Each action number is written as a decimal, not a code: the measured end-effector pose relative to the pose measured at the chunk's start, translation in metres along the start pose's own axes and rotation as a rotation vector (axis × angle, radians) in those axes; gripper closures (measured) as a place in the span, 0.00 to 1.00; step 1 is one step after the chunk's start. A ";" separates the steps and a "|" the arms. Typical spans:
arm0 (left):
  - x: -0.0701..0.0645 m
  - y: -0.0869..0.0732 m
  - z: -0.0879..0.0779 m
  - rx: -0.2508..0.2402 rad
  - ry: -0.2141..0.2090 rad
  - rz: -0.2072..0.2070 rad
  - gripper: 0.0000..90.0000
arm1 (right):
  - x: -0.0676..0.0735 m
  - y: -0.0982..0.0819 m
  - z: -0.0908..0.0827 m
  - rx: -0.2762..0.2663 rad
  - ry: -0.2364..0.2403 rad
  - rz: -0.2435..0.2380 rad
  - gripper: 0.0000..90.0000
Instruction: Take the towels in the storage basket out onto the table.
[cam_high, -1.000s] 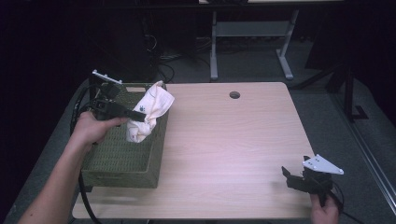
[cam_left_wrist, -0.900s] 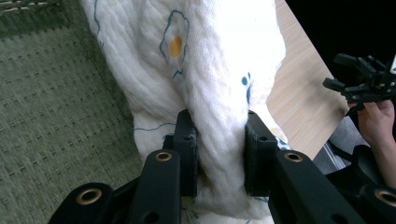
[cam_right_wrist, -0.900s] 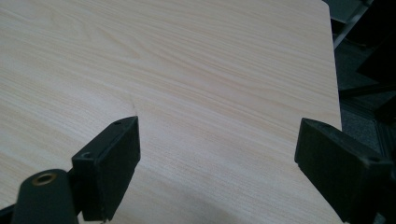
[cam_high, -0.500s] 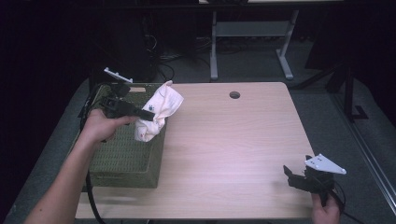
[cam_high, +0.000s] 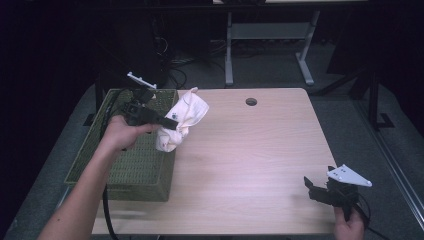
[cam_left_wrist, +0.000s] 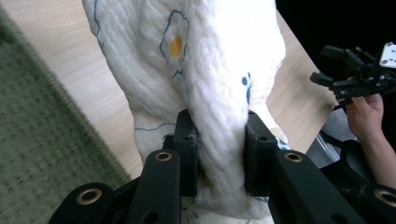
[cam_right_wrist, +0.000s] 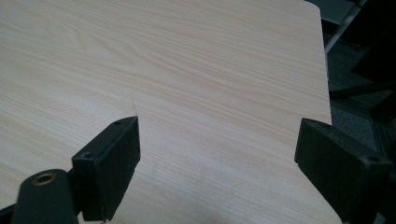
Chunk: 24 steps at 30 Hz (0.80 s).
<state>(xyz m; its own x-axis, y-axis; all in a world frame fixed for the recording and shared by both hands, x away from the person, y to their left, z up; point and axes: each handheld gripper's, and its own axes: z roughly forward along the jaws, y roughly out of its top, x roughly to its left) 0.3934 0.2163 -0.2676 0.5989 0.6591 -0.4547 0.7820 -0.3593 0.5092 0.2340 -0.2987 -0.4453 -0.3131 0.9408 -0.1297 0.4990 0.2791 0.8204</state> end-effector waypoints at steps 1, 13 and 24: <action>-0.001 0.002 0.005 0.003 -0.010 0.002 0.79 | 0.001 0.001 0.000 -0.003 0.000 -0.001 0.15; -0.015 0.013 0.035 0.035 -0.054 0.035 0.79 | 0.000 0.001 -0.001 -0.005 0.003 -0.001 0.15; -0.027 0.022 0.061 0.070 -0.083 0.062 0.79 | 0.000 0.001 -0.001 -0.006 0.005 -0.002 0.15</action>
<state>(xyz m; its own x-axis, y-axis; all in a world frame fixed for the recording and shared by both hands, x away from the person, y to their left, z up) 0.4046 0.1502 -0.2890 0.6566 0.5784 -0.4841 0.7513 -0.4447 0.4876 0.2336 -0.2986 -0.4441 -0.3186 0.9391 -0.1286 0.4938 0.2802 0.8232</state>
